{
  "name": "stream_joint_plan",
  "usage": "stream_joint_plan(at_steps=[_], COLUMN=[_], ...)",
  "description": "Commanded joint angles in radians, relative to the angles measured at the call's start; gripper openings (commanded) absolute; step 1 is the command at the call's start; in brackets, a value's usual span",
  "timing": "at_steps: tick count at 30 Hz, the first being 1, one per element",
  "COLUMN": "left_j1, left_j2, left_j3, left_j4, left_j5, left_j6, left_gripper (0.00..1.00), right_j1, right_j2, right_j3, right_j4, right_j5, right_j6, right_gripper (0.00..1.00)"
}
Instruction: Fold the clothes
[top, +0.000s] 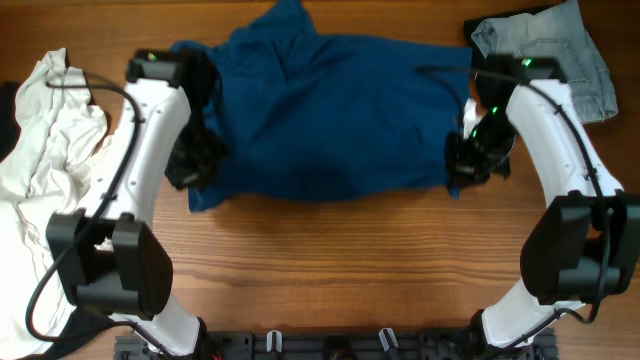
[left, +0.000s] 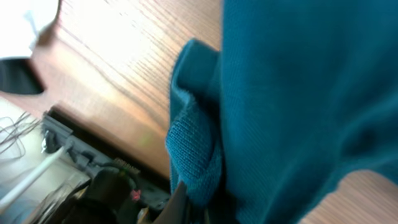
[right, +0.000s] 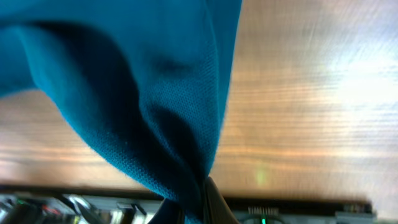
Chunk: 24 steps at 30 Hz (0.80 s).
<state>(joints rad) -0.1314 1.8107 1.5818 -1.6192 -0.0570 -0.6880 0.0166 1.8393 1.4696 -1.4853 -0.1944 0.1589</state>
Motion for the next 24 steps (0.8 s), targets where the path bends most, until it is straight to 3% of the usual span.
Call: stream_joint_plan(at_steps=[1,7,14,24], left_j1=[-0.022,-0.105,-0.124,-0.124], left_j2=[-0.077,-0.194,-0.354,-0.393], left_j3=[-0.188,-0.447,-0.643,-0.747], left_j4=[0.046,0.101,0.110,0.158], left_j5=[0.034,0.058,0.098,0.113], left_j6=[-0.050,-0.113,-0.166,-0.211], left_gripper=[0.04,0.04,0.04,0.04], right_j1=[0.006,0.002,-0.062,-0.363], right_j2=[-0.041,-0.079,-0.187,-0.238], right_j3=[-0.135,-0.303,-0.322,-0.322], right_j4=[0.023,0.089,0.073,0.059], right_j5=[-0.007,-0.010,0.004,-0.026], right_j6=[-0.021,-0.006,0.040,0.075], right_gripper=[0.04,0.04,0.04,0.04])
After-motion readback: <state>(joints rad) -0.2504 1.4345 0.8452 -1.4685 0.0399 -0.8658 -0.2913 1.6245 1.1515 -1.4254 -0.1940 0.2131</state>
